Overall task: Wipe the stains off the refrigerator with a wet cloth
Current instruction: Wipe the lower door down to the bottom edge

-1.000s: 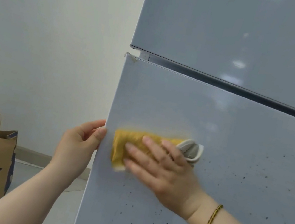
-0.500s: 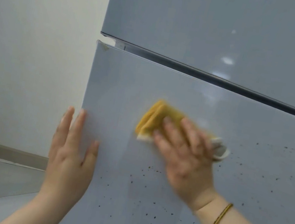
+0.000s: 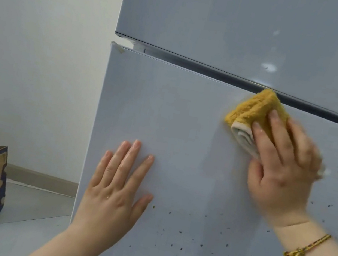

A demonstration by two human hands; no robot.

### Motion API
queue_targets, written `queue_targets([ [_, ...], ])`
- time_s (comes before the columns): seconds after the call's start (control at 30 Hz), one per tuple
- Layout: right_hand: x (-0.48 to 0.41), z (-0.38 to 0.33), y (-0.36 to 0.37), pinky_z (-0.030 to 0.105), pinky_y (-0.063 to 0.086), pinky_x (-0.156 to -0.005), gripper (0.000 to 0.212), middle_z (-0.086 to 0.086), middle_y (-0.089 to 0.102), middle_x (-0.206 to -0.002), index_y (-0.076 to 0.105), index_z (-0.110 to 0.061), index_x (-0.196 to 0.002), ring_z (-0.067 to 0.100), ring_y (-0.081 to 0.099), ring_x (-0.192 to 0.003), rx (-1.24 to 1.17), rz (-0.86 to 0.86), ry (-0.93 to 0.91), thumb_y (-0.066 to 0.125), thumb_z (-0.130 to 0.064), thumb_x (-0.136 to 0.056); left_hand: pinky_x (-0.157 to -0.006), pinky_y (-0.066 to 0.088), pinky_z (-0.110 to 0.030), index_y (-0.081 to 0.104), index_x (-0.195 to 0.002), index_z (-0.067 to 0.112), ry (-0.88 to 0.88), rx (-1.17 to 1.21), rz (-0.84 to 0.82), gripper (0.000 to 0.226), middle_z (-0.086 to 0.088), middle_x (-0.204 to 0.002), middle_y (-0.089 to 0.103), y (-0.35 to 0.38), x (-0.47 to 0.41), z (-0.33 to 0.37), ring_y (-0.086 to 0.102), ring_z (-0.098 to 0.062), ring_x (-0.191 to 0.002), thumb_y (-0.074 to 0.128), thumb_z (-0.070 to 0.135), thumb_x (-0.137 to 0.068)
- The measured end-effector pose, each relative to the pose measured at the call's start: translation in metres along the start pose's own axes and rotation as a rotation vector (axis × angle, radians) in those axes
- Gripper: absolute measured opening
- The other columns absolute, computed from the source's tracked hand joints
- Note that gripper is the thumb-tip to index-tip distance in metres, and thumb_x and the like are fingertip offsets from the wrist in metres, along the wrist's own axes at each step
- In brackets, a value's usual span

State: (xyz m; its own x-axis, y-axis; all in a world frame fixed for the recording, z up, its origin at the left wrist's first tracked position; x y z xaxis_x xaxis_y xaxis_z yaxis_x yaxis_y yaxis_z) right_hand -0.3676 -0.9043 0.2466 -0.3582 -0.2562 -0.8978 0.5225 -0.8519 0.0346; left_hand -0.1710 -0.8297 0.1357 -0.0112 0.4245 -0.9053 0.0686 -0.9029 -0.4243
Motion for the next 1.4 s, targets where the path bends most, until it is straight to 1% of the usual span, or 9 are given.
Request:
queue_targets([
  [0.1, 0.037, -0.03, 0.005, 0.039, 0.025, -0.097, 0.051, 0.004, 0.031, -0.144, 0.036, -0.019, -0.133, 0.03, 0.033, -0.123, -0.023, -0.026, 0.112, 0.04, -0.01, -0.083, -0.116, 0.003, -0.035, 0.016, -0.144, 0.022, 0.013, -0.051, 0.044, 0.054, 0.004, -0.155, -0.01, 0.003, 0.0, 0.001, -0.005, -0.014, -0.143, 0.017, 0.047, -0.096],
  [0.37, 0.059, -0.048, 0.001, 0.036, 0.022, -0.105, 0.037, -0.005, 0.041, -0.134, 0.044, -0.025, -0.127, 0.022, 0.041, -0.12, -0.072, -0.149, -0.509, 0.028, -0.014, -0.096, -0.116, 0.002, -0.033, 0.026, -0.139, 0.018, 0.007, -0.034, 0.022, 0.054, -0.005, -0.153, 0.011, 0.0, -0.001, 0.002, -0.004, -0.011, -0.143, 0.017, 0.05, -0.096],
  [0.47, 0.023, 0.002, 0.001, 0.038, 0.028, -0.096, 0.039, 0.001, 0.041, -0.134, 0.044, -0.022, -0.129, 0.027, 0.04, -0.119, -0.054, -0.075, -0.247, 0.029, -0.014, -0.093, -0.116, 0.001, -0.029, 0.035, -0.132, 0.016, -0.051, 0.065, 0.022, 0.052, -0.011, -0.141, 0.027, -0.003, -0.004, 0.002, -0.004, -0.005, -0.142, 0.019, 0.049, -0.095],
  [0.63, 0.042, 0.017, -0.003, 0.041, 0.027, -0.094, 0.054, 0.011, 0.037, -0.142, 0.037, -0.014, -0.134, 0.032, 0.03, -0.123, -0.019, 0.036, 0.527, 0.04, -0.008, -0.08, -0.114, 0.009, -0.034, 0.038, -0.13, 0.016, 0.011, 0.115, 0.032, 0.047, -0.011, -0.139, 0.031, -0.002, 0.005, 0.018, 0.001, -0.007, -0.142, 0.023, 0.044, -0.096],
  [0.77, 0.101, -0.043, -0.001, 0.035, 0.018, -0.107, 0.049, -0.007, 0.007, -0.156, 0.021, -0.029, -0.142, 0.025, 0.023, -0.129, -0.026, -0.116, 0.176, 0.026, -0.017, -0.095, -0.113, 0.012, -0.035, 0.038, -0.131, 0.018, 0.085, 0.118, -0.008, 0.047, -0.008, -0.14, 0.032, 0.009, 0.009, 0.042, 0.003, -0.01, -0.143, 0.022, 0.045, -0.096],
  [0.93, 0.081, -0.006, -0.005, 0.035, 0.02, -0.104, 0.039, -0.003, 0.026, -0.147, 0.037, -0.026, -0.131, 0.025, 0.034, -0.123, -0.031, -0.129, -0.175, 0.032, -0.016, -0.093, -0.115, 0.006, -0.035, 0.036, -0.132, 0.016, 0.064, 0.045, -0.042, 0.051, -0.01, -0.14, 0.031, 0.016, 0.006, 0.046, -0.002, -0.012, -0.143, 0.018, 0.048, -0.096],
  [1.03, 0.047, 0.039, -0.004, 0.038, 0.028, -0.092, 0.049, 0.003, 0.037, -0.135, 0.037, -0.022, -0.132, 0.029, 0.036, -0.118, -0.014, -0.078, -0.012, 0.039, -0.01, -0.084, -0.115, 0.004, -0.035, 0.037, -0.13, 0.016, 0.01, 0.054, -0.01, 0.051, -0.011, -0.139, 0.031, 0.017, 0.006, 0.05, -0.003, -0.01, -0.143, 0.018, 0.049, -0.096],
  [1.2, 0.066, 0.022, -0.002, 0.04, 0.024, -0.099, 0.054, 0.005, 0.031, -0.143, 0.033, -0.018, -0.135, 0.031, 0.028, -0.126, -0.003, -0.013, 0.445, 0.038, -0.01, -0.082, -0.115, 0.004, -0.037, 0.04, -0.127, 0.018, -0.036, 0.055, 0.067, 0.049, -0.014, -0.136, 0.032, 0.017, 0.004, 0.058, 0.009, -0.021, -0.14, 0.02, 0.049, -0.096],
  [1.4, 0.114, -0.042, -0.006, 0.035, 0.02, -0.107, 0.038, -0.008, 0.039, -0.135, 0.043, -0.029, -0.126, 0.02, 0.031, -0.128, -0.122, -0.241, -0.281, 0.025, -0.015, -0.096, -0.114, 0.003, -0.04, 0.041, -0.127, 0.023, -0.058, 0.033, 0.07, 0.049, -0.017, -0.136, 0.03, 0.019, 0.004, 0.065, 0.014, -0.027, -0.134, 0.022, 0.053, -0.093],
])
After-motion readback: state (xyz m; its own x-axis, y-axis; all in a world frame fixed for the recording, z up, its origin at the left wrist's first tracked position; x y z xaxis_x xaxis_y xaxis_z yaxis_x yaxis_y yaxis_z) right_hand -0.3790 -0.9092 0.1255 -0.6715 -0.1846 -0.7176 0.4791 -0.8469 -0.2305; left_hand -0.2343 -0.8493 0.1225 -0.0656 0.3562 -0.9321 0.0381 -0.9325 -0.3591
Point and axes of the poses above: each hand's wrist, its own x-axis away from the middle knuckle, its own y-axis out of the palm, z = x × y, the point moved 6 cm from there along -x, towards the middle knuckle
